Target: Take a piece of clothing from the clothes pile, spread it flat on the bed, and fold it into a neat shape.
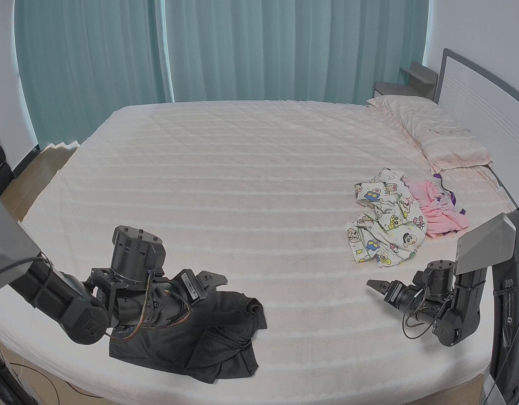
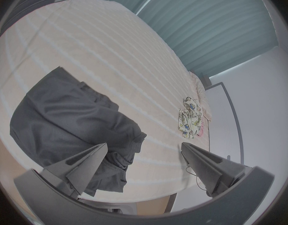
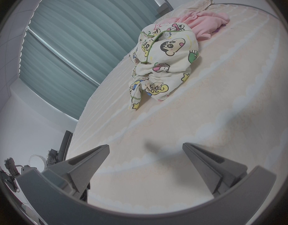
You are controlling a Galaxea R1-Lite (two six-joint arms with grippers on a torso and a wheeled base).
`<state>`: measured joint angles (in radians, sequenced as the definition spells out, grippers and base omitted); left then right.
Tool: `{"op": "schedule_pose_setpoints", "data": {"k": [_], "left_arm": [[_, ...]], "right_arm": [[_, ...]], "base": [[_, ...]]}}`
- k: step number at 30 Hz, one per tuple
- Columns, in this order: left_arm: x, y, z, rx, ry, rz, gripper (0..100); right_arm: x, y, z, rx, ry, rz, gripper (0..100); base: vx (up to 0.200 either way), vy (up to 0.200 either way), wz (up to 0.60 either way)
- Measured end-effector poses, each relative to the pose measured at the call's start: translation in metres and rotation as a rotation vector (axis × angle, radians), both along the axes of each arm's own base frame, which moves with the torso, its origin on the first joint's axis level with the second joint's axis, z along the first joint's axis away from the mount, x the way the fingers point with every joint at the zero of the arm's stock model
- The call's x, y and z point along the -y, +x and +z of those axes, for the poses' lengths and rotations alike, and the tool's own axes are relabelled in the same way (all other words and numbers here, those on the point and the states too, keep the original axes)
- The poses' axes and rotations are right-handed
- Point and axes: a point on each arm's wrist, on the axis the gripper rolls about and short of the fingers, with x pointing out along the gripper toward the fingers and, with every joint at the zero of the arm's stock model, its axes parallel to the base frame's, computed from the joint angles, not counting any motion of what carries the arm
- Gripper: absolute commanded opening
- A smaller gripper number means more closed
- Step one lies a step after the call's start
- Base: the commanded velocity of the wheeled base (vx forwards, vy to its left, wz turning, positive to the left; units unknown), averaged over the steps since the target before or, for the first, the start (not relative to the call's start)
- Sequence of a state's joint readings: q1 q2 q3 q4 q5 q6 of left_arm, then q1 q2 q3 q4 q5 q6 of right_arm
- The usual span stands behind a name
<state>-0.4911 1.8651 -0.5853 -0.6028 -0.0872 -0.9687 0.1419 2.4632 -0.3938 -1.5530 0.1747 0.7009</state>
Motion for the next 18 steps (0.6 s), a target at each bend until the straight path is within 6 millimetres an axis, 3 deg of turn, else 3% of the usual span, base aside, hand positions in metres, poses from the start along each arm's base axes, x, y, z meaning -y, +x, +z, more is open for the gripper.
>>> {"op": "schedule_pose_setpoints", "data": {"k": [7,14,18], "left_arm": [[-0.013,-0.012,-0.017,-0.033,-0.020,0.048,100],[-0.019,-0.009,-0.027,-0.064,-0.018,0.084,100],[-0.023,-0.005,-0.027,-0.050,-0.048,0.110,100]], "right_arm": [[-0.002,-0.002,0.000,-0.005,-0.002,0.003,100],[-0.010,-0.003,0.000,-0.005,-0.017,0.004,100],[-0.014,-0.004,0.001,-0.006,-0.006,0.004,100]], "base": [[0.000,0.000,0.00],[0.000,0.000,0.00],[0.000,0.200,0.00]]}}
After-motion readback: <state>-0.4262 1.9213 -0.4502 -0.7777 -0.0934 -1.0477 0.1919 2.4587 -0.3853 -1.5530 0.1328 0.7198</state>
